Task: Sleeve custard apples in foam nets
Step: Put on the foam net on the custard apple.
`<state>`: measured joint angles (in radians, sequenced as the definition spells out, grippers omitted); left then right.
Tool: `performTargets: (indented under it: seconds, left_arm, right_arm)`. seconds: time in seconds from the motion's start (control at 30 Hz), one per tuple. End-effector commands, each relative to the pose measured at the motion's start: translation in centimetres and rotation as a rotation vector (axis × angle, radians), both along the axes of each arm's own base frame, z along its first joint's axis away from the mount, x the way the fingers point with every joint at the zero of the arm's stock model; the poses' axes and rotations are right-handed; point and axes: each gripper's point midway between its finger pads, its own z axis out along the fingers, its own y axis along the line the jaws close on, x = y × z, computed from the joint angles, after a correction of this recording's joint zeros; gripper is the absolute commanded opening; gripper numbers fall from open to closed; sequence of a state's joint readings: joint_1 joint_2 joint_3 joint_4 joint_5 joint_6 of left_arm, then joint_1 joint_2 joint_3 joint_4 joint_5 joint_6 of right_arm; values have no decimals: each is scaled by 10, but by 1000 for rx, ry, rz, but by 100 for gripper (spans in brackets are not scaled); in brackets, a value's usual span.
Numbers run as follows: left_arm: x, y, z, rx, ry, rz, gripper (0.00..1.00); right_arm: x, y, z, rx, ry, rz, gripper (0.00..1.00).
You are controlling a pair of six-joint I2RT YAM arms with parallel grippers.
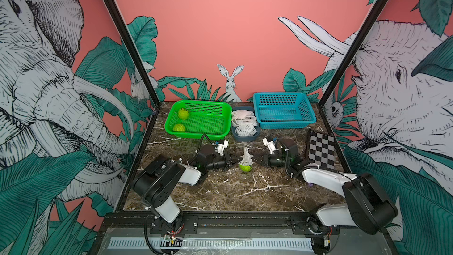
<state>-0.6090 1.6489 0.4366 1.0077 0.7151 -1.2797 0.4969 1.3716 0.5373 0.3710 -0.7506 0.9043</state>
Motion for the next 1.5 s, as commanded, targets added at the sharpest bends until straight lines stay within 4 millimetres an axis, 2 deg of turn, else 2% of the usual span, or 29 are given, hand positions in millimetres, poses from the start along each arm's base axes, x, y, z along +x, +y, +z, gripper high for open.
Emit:
performTargets:
  seconds: [0.0, 0.3, 0.67, 0.87, 1.27, 1.47]
  left_arm:
    - [-2, -3, 6, -32, -20, -18, 2]
    - [-4, 8, 5, -9, -25, 21, 1]
    - [-19, 18, 2, 69, -28, -19, 3]
    - [-12, 12, 2, 49, -43, -21, 7]
    - [3, 6, 3, 57, -80, -7, 8]
    - [9, 7, -5, 73, -77, 9, 10]
  right_arm:
    - [2, 1, 2, -12, -30, 4, 0]
    - [-5, -9, -5, -69, -33, -2, 0]
    - [-14, -13, -13, -90, -24, 19, 0]
    - [-3, -9, -6, -75, -68, 0, 0]
    - [9, -7, -11, -92, -98, -34, 0]
    - [10, -10, -22, -122, -81, -54, 0]
